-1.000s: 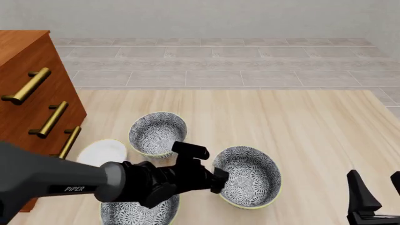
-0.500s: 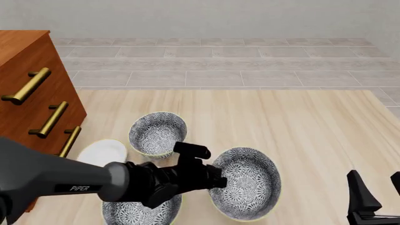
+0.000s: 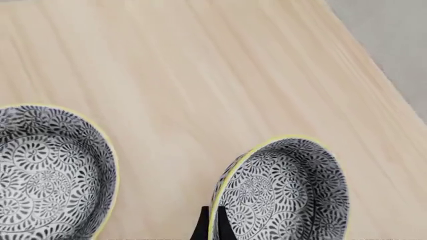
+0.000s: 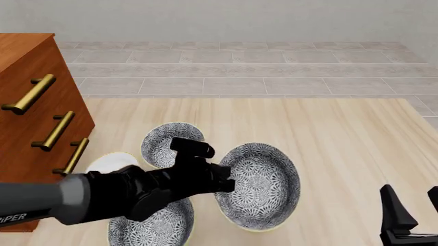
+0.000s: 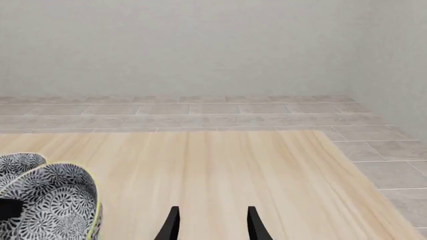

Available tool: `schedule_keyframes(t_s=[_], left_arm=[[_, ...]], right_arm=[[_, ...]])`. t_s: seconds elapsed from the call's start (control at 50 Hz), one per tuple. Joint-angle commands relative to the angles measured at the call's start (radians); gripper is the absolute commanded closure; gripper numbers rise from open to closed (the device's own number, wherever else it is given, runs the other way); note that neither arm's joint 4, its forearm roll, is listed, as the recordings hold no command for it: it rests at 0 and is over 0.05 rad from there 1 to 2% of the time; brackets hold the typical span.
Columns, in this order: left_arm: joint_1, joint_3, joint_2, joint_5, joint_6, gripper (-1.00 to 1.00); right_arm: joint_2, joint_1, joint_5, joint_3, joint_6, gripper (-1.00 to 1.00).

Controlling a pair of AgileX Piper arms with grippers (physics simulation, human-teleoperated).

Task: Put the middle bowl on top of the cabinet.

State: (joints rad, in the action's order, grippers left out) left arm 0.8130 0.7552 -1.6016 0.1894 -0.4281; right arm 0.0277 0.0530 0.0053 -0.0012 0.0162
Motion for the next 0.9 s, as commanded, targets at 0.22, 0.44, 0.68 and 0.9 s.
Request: schedule_keyframes(t_s=[0.22,0.44,0.68,0.9], left_arm=[[-0.028,0.0,0.269,-0.135,0.051,1.0],[-0.036,0.015,0.352,-0.193,0.067,1.0],[-0.057,0.024,0.413,-0.23,0.077,1.0],[-0.068,0.05,0.513,-0.301,0.095,1.0]], right_arm=[[0.158,-0.002,-0.158,0.001,0.003,-1.0],[0.09,-0.004,-0.093,0.001,0.002,-1.0],[0.054,-0.003,-0.057,0.001,0.001,-1.0],[0.047,-0.004,-0.05,0.001,0.001,-1.0]])
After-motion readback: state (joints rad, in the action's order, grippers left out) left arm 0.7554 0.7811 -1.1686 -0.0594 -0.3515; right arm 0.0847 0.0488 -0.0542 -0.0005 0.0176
